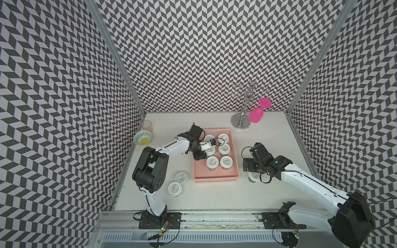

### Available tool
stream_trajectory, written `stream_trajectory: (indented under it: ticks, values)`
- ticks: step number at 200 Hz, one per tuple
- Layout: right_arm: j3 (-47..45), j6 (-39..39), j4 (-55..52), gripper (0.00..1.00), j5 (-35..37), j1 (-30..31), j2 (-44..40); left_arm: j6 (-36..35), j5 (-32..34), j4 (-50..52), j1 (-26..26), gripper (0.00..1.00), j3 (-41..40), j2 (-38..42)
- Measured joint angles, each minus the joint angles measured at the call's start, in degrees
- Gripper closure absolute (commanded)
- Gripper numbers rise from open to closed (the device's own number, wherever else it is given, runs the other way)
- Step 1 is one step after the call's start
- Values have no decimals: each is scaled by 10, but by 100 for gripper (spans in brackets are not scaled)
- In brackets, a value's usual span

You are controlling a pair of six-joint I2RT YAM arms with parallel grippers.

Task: Put the yogurt in the basket
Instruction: Adjust the yogurt in the basket, then pick up the yogurt from the center of the board.

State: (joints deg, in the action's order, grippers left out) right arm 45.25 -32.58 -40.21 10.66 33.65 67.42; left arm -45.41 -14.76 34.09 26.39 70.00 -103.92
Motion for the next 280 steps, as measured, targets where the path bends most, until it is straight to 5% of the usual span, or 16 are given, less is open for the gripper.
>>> stream_trajectory:
  ticks: [79,140,205,280]
  values:
    - [0,-18,-7,0,7,10,0,-1,-10,-7,6,48,-5,-4]
    - [-9,-63,-18,0,17,30,-2,2,-10,0,6,37,-8,11]
    - [-21,-84,-26,0,19,34,-3,20,2,29,10,24,-6,124]
    - [-26,-111,-51,0,24,60,-4,134,31,28,10,1,6,214]
